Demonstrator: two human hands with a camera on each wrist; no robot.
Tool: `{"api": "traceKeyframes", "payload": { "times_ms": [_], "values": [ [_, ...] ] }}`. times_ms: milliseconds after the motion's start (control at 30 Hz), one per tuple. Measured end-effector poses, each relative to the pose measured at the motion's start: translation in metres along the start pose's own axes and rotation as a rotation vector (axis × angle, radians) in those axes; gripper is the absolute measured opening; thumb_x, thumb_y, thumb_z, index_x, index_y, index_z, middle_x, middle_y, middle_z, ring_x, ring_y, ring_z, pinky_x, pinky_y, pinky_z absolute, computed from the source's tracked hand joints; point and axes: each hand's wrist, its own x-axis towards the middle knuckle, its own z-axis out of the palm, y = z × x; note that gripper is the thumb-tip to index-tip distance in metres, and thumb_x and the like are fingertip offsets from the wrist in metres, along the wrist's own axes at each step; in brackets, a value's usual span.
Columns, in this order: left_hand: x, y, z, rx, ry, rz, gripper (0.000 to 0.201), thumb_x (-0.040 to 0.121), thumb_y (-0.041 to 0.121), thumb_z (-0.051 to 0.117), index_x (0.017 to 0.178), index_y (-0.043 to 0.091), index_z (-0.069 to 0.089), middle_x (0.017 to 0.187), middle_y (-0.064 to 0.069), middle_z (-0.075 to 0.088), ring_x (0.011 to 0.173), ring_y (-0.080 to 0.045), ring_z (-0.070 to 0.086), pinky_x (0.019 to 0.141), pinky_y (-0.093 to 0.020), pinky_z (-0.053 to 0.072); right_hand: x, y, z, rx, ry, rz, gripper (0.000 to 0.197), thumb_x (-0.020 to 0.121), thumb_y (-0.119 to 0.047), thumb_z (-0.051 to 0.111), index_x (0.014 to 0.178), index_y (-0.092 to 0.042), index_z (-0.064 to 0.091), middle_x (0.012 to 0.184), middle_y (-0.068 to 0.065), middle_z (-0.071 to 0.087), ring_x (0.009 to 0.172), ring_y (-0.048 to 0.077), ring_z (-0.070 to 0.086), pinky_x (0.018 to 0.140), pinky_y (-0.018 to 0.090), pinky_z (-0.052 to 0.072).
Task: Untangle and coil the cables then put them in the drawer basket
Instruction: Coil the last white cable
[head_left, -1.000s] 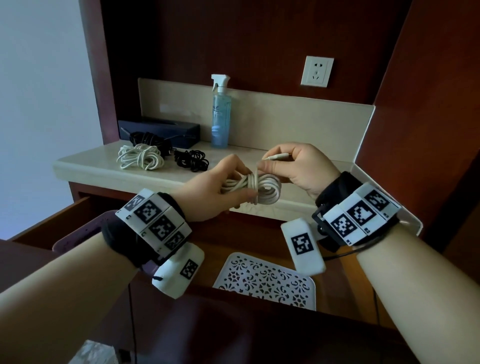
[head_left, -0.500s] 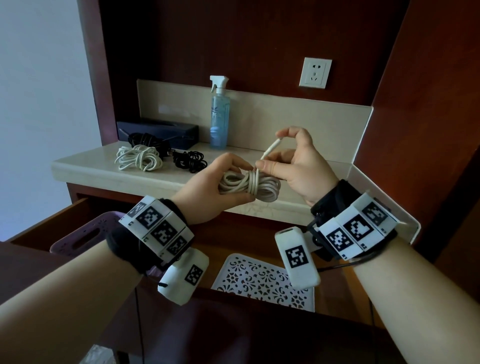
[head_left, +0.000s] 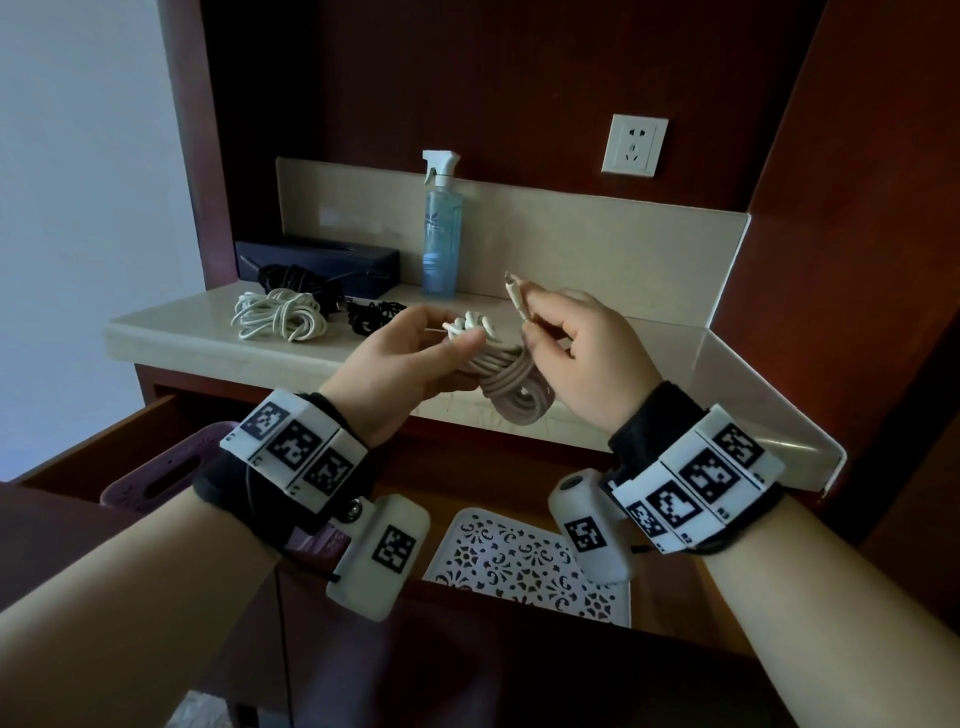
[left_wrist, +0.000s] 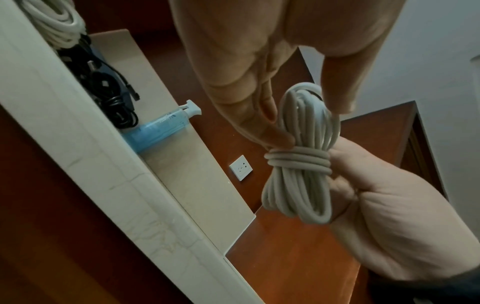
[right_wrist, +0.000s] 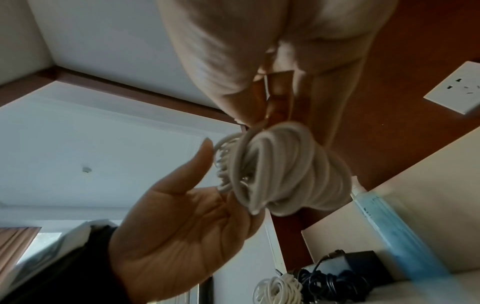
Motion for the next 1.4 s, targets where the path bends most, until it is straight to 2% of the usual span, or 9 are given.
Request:
{"api": "traceKeyframes", "payload": {
  "times_ms": [100, 233, 333, 500, 733, 967, 1133, 1300, 1400],
  "values": [
    [0.001, 0.002, -0.003, 0.027, -0.025, -0.026, 0.031, 0.074, 0.013, 0.057, 0.103, 0.003, 0.055, 0.092, -0.011, 0.065, 0.080, -0.016, 0.067, 0.076, -0.023, 0.057, -0.001, -0.001, 0.002, 0.033, 0.055, 0.000, 0.039, 0.091, -0.013, 0.055, 0.130, -0.010, 0.052, 0.088, 0.002, 0.060, 0.079, 0.015, 0.054, 0.071, 0.022, 0.046],
    [0.001, 0.002, -0.007, 0.049, -0.039, -0.041, 0.023, 0.089, -0.006, 0.046, 0.108, 0.004, 0.055, 0.101, -0.012, 0.064, 0.092, -0.021, 0.065, 0.086, -0.029, 0.055, -0.001, -0.004, 0.006, -0.016, 0.108, -0.034, 0.031, 0.092, -0.016, 0.053, 0.120, -0.008, 0.062, 0.095, 0.011, 0.067, 0.085, 0.024, 0.061, 0.074, 0.035, 0.050],
    [0.001, 0.002, -0.010, 0.064, -0.042, -0.026, 0.027, 0.090, -0.011, 0.042, 0.109, 0.004, 0.054, 0.102, -0.010, 0.064, 0.094, -0.020, 0.065, 0.088, -0.031, 0.055, 0.001, -0.004, 0.002, 0.056, 0.074, 0.058, 0.027, 0.091, -0.015, 0.057, 0.116, -0.011, 0.064, 0.092, -0.002, 0.067, 0.086, 0.015, 0.061, 0.081, 0.030, 0.051],
    [0.001, 0.001, -0.012, 0.045, -0.007, -0.017, 0.026, 0.090, -0.011, 0.042, 0.107, 0.004, 0.054, 0.101, -0.009, 0.065, 0.093, -0.017, 0.066, 0.086, -0.029, 0.055, 0.003, -0.007, 0.000, -0.069, 0.030, 0.044, 0.019, 0.087, -0.021, 0.063, 0.104, -0.015, 0.058, 0.077, -0.007, 0.064, 0.070, 0.010, 0.058, 0.064, 0.014, 0.043],
    [0.002, -0.001, -0.014, 0.020, 0.058, -0.050, 0.023, 0.090, -0.009, 0.045, 0.103, 0.006, 0.056, 0.098, -0.008, 0.067, 0.089, -0.016, 0.068, 0.081, -0.027, 0.057, 0.006, -0.014, 0.003, -0.289, -0.146, -0.059, 0.017, 0.092, -0.018, 0.052, 0.094, -0.009, 0.066, 0.090, 0.008, 0.062, 0.081, 0.023, 0.054, 0.070, 0.033, 0.043],
    [0.002, -0.001, -0.013, 0.121, 0.070, -0.009, 0.021, 0.086, -0.007, 0.053, 0.099, 0.008, 0.057, 0.094, -0.007, 0.067, 0.087, -0.017, 0.066, 0.084, -0.027, 0.056, 0.014, -0.020, 0.007, -0.511, -0.254, -0.068, 0.018, 0.090, -0.007, 0.048, 0.100, -0.013, 0.063, 0.084, 0.003, 0.047, 0.076, 0.021, 0.047, 0.059, 0.026, 0.030],
    [0.001, 0.006, -0.016, 0.246, 0.037, 0.021, 0.022, 0.084, -0.004, 0.059, 0.098, 0.013, 0.058, 0.092, -0.003, 0.068, 0.085, -0.012, 0.066, 0.085, -0.027, 0.054, 0.023, -0.022, 0.000, -0.452, -0.259, -0.076, 0.015, 0.093, -0.020, 0.050, 0.096, -0.018, 0.064, 0.088, -0.004, 0.053, 0.079, 0.017, 0.050, 0.065, 0.028, 0.036],
    [0.009, 0.010, -0.016, 0.778, 0.090, 0.169, 0.032, 0.080, 0.011, 0.072, 0.107, 0.020, 0.058, 0.096, 0.002, 0.070, 0.090, -0.010, 0.067, 0.086, -0.025, 0.050, 0.022, -0.018, 0.010, -0.399, -0.219, 0.076, 0.011, 0.087, -0.018, 0.055, 0.079, -0.019, 0.048, 0.072, -0.007, 0.045, 0.075, 0.018, 0.047, 0.063, 0.026, 0.030],
    [0.012, 0.010, -0.019, 0.645, 0.108, 0.136, 0.029, 0.079, 0.005, 0.071, 0.101, 0.022, 0.059, 0.097, -0.001, 0.071, 0.092, -0.014, 0.067, 0.089, -0.029, 0.051, 0.023, -0.011, 0.014, -0.132, -0.178, 0.207, 0.016, 0.083, -0.022, 0.064, 0.073, -0.024, 0.051, 0.069, -0.010, 0.053, 0.071, 0.015, 0.052, 0.062, 0.027, 0.038]
  ]
}}
